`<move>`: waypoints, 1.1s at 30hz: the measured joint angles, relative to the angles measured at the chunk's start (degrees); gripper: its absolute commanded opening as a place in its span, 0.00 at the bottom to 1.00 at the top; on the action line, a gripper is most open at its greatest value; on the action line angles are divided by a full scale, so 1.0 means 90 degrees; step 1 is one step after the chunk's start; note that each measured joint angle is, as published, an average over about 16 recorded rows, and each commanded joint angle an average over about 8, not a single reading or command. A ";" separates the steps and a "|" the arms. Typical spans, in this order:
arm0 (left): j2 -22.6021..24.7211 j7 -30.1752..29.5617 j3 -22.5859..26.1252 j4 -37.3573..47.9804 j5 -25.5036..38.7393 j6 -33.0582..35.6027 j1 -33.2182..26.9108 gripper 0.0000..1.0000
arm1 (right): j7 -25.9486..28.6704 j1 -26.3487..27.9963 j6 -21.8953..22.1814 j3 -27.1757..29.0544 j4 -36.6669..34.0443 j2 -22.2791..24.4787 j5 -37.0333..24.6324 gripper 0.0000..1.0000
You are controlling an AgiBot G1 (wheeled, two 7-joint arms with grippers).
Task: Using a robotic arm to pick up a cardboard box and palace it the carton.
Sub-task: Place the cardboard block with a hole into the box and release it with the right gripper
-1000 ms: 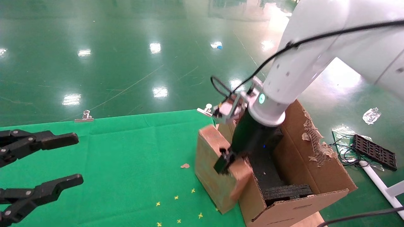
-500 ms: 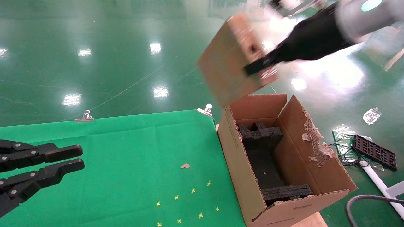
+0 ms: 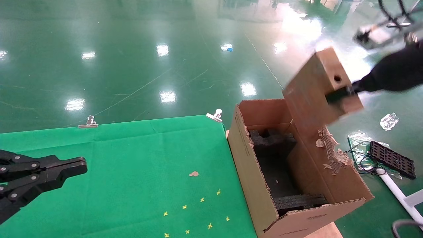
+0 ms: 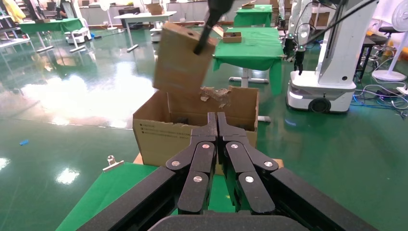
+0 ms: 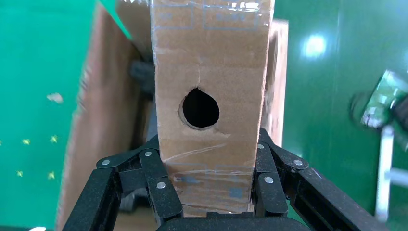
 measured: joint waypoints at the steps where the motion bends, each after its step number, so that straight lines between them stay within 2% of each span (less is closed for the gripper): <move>1: 0.0000 0.0000 0.0000 0.0000 0.0000 0.0000 0.0000 1.00 | 0.0027 -0.0067 -0.0020 -0.0039 -0.0059 0.0017 -0.0014 0.00; 11: -0.0002 0.0002 0.0004 0.0000 -0.0003 -0.0002 -0.0001 1.00 | 0.0164 -0.0890 -0.0027 -0.0367 -0.0851 -0.0109 -0.0010 0.00; 21: -0.0003 0.0004 0.0008 0.0000 -0.0006 -0.0004 -0.0002 1.00 | 0.0022 -0.1587 0.0093 -0.0555 -0.1704 -0.0416 0.0016 0.00; 33: -0.0005 0.0006 0.0013 0.0000 -0.0009 -0.0006 -0.0003 1.00 | -0.0278 -0.2548 0.0746 -0.0541 -0.2499 -0.0704 0.0286 0.00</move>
